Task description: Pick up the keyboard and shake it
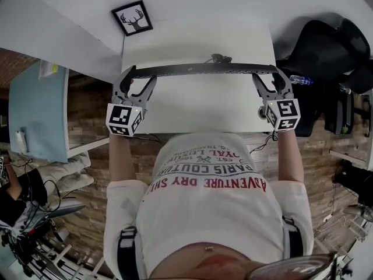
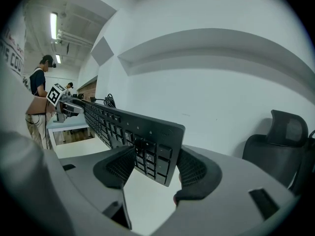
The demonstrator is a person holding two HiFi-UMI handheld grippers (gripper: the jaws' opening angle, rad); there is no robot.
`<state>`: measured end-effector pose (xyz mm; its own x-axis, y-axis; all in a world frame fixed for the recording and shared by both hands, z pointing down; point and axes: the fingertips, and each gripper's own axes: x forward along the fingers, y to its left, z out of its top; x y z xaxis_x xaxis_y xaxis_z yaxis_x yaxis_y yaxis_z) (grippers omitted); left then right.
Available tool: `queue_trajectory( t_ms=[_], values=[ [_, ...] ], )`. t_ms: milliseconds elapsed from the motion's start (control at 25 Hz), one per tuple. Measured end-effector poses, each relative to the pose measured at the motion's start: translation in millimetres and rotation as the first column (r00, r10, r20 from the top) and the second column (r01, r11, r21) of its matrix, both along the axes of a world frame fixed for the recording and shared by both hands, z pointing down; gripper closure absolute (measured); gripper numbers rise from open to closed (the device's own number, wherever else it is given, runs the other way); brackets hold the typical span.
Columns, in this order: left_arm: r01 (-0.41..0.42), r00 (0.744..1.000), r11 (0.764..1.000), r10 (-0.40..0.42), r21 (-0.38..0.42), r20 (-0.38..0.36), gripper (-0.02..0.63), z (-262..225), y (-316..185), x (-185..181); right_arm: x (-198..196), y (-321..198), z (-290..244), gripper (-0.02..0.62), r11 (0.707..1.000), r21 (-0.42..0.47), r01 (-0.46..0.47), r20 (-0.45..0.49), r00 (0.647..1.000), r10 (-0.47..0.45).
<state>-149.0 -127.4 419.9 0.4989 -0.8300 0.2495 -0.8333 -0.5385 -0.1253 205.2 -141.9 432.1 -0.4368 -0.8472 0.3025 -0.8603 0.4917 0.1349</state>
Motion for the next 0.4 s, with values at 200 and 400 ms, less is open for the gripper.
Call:
queue_trajectory(
  t_ms=[200, 400],
  values=[
    [-0.005, 1.0, 1.0, 0.006, -0.017, 0.004, 0.307, 8, -10, -6, -6, -8, 10, 0.316, 1.0, -0.029, -0.008, 0.0, 1.0, 0.008],
    [-0.011, 1.0, 0.999, 0.011, -0.035, 0.0, 0.307, 20, -22, -12, -11, -18, 21, 0.316, 0.999, -0.043, -0.012, -0.007, 1.0, 0.012]
  ],
)
